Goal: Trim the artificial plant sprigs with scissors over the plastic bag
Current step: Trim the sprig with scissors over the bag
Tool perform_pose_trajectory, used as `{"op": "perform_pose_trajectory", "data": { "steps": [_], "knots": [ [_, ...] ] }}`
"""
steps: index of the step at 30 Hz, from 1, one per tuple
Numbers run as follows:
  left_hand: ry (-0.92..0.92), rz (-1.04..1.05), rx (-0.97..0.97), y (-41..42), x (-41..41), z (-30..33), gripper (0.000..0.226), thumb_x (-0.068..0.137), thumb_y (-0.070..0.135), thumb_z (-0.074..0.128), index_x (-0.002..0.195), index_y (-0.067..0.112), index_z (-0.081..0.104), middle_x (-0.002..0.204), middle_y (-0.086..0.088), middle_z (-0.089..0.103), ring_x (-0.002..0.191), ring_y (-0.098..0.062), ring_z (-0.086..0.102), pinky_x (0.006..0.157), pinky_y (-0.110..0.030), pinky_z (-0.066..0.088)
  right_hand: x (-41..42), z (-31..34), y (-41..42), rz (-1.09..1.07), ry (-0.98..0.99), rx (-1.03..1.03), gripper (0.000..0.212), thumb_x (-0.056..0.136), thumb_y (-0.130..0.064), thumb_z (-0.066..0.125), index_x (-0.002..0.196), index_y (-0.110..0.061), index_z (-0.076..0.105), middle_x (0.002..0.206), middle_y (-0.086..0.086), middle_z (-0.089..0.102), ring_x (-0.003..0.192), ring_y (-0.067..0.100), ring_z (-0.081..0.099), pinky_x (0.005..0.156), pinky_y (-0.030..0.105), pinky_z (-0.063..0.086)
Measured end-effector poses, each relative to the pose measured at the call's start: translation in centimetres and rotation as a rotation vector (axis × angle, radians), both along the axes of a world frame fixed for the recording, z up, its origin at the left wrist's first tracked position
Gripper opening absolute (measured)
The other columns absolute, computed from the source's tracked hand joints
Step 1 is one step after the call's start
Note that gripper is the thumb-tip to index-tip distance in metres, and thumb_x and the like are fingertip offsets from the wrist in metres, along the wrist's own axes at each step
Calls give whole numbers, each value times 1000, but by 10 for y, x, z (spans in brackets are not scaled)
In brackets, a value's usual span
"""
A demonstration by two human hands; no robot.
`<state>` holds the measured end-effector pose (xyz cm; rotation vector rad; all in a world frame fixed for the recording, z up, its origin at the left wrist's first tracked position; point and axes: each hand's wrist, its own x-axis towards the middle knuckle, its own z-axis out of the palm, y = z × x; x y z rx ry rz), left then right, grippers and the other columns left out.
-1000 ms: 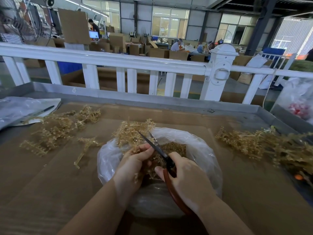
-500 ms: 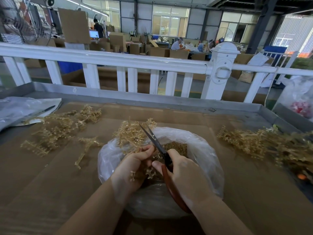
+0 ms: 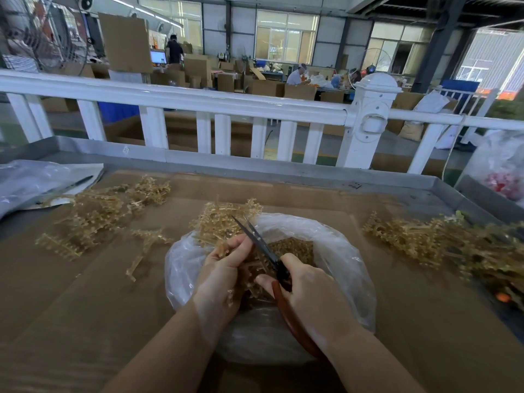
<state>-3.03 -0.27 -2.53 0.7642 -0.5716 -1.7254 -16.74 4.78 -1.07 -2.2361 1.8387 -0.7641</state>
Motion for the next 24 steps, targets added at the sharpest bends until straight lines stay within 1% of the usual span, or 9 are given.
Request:
{"op": "perform_pose_trajectory", "data": {
  "steps": [2, 4, 6, 11, 14, 16, 20, 22, 24],
  "knots": [
    [-16, 13, 15, 1, 0, 1, 29, 68, 12, 71, 96, 6, 62, 90, -18, 71, 79, -31, 72, 57, -35, 57, -1, 0, 1, 4, 3, 6, 34, 88, -64, 42, 86, -31, 42, 76, -9, 58, 69, 4, 54, 60, 16, 38],
    [-28, 9, 41, 1, 0, 1, 12, 76, 9, 67, 86, 7, 62, 83, -16, 72, 72, -30, 72, 53, -34, 56, -1, 0, 1, 5, 8, 9, 33, 88, -64, 42, 87, -32, 43, 74, -10, 58, 67, 3, 52, 55, 12, 35],
    [-44, 6, 64, 1, 0, 1, 5, 82, 7, 65, 83, 8, 61, 80, -15, 72, 69, -29, 72, 52, -33, 55, -2, -1, 1, 5, 13, 8, 32, 88, -65, 42, 87, -33, 43, 74, -11, 57, 66, 2, 52, 54, 11, 34],
    [-49, 1, 71, 1, 1, 0, 4, 82, 6, 64, 83, 9, 60, 79, -16, 71, 67, -30, 71, 50, -34, 55, -3, -1, 0, 19, 19, 8, 31, 88, -64, 44, 82, -34, 39, 64, -15, 48, 57, -3, 46, 50, 11, 34],
    [-53, 18, 63, 2, -1, 1, 6, 80, 5, 66, 83, 8, 61, 73, -15, 71, 64, -28, 71, 49, -32, 55, -5, -1, -1, 24, -18, 23, 32, 88, -63, 46, 84, -31, 46, 69, -13, 54, 64, 2, 53, 57, 12, 38],
    [-53, 16, 60, 3, -1, 0, 8, 79, 5, 67, 83, 7, 60, 72, -14, 71, 65, -28, 71, 50, -32, 55, -5, -1, -1, 23, -36, 20, 33, 88, -62, 47, 85, -30, 48, 73, -10, 59, 68, 5, 58, 61, 17, 42],
    [-58, 15, 68, 3, -1, -1, 16, 72, 7, 69, 85, 7, 60, 74, -15, 72, 67, -29, 72, 51, -33, 55, -6, -1, -1, 17, -39, 26, 33, 86, -63, 49, 81, -31, 47, 70, -11, 57, 66, 5, 56, 59, 15, 38],
    [-69, 14, 60, 3, -1, 0, 20, 68, 11, 72, 85, 8, 62, 76, -15, 72, 68, -29, 71, 52, -34, 56, -7, 0, -1, 25, -86, 21, 34, 85, -63, 51, 77, -29, 49, 65, -10, 56, 62, 4, 55, 56, 14, 38],
    [-114, 28, 40, 3, -3, 1, 25, 63, 17, 75, 84, 9, 65, 77, -14, 72, 68, -28, 71, 53, -33, 56, -7, 3, 0, 38, -188, -9, 33, 84, -59, 54, 77, -27, 54, 64, -9, 57, 62, 4, 56, 58, 14, 42]
  ]
}}
